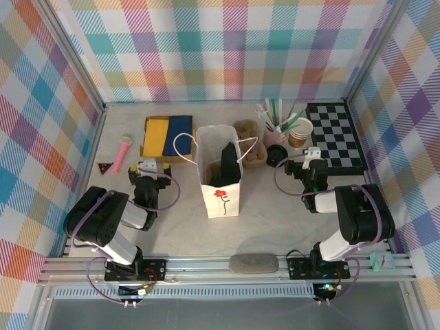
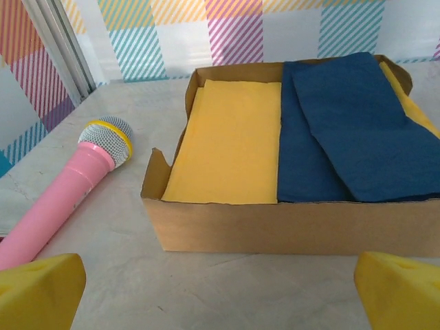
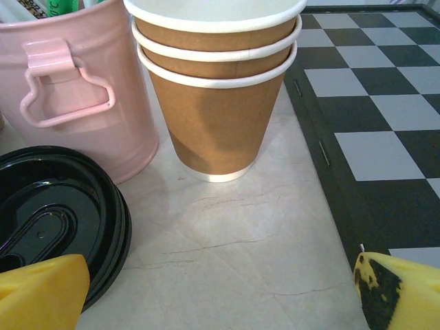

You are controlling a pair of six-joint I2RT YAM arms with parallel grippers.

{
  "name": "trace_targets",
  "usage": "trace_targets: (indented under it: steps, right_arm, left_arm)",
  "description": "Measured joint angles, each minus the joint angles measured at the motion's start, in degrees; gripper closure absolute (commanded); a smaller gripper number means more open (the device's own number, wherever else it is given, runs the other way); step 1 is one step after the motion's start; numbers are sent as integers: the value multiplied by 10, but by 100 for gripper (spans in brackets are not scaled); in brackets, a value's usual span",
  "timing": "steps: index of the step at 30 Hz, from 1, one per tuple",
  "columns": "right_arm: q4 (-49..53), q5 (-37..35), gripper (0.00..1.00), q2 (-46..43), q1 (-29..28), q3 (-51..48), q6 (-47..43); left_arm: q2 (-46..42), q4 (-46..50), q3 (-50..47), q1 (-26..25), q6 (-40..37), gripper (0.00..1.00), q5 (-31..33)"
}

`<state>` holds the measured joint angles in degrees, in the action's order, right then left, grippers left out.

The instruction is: Pack the takeout coffee

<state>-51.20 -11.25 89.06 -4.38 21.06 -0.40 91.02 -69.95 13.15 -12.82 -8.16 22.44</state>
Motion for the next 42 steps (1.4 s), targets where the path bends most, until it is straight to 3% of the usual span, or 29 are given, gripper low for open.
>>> trace_targets:
  steps: [5,14,18,42]
  right_arm:
    - [0,0,1,0,0,0,0]
    - [9,-2,1,0,9,1,13]
    - [16,-2,1,0,14,2,18]
    - [20,-2,1,0,14,2,22]
  left_arm:
    - [1,102,70,39,21,0,-58]
    - [0,188,94,69,45,0,-124]
    - [0,204,103,88,57,0,-138]
    - [0,219,103,88,60,0,-156]
